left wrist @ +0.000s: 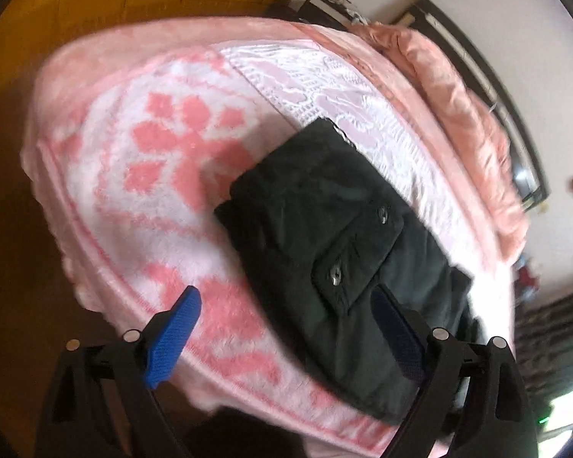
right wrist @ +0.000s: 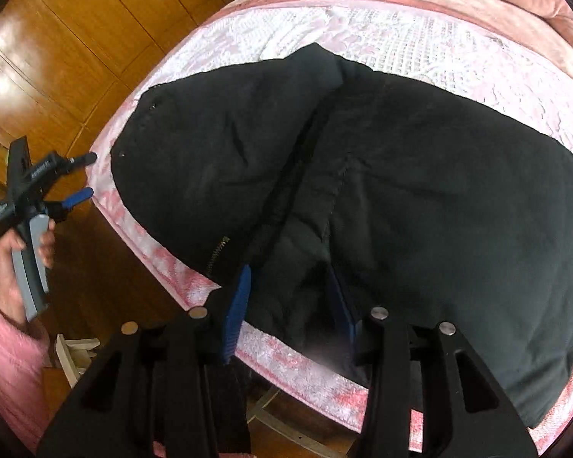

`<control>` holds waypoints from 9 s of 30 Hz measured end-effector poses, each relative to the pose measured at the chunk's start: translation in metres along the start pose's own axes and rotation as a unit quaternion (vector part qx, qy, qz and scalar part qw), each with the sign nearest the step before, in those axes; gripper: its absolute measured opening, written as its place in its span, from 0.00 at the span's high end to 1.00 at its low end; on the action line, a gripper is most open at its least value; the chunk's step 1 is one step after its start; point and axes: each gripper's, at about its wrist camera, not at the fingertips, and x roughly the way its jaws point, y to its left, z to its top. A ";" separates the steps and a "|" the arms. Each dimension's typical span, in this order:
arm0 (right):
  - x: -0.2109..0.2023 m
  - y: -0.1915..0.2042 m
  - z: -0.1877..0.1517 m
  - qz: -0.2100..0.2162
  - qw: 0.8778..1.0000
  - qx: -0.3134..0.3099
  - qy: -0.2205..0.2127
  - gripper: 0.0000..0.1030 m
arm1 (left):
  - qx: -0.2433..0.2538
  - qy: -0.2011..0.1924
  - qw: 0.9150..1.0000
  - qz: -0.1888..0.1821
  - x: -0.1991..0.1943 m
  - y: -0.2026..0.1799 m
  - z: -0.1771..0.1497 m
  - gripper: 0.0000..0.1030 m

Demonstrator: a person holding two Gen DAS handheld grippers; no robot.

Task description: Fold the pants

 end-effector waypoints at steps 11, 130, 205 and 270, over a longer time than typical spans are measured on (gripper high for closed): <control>0.010 -0.012 -0.008 0.005 1.000 0.019 0.014 0.58 | -0.097 0.024 0.988 -0.119 0.047 0.028 0.015 0.23; -0.088 -0.172 -0.116 -0.074 0.979 0.165 -0.097 0.32 | 0.385 0.081 0.919 -0.023 0.073 -0.280 -0.174 0.17; -0.193 -0.132 -0.084 -0.044 0.979 0.111 -0.167 0.75 | 0.348 0.084 0.934 -0.004 0.056 -0.287 -0.168 0.08; -0.154 -0.244 -0.102 0.039 0.959 0.242 -0.142 0.38 | 0.428 0.022 0.903 -0.032 0.038 -0.338 -0.202 0.07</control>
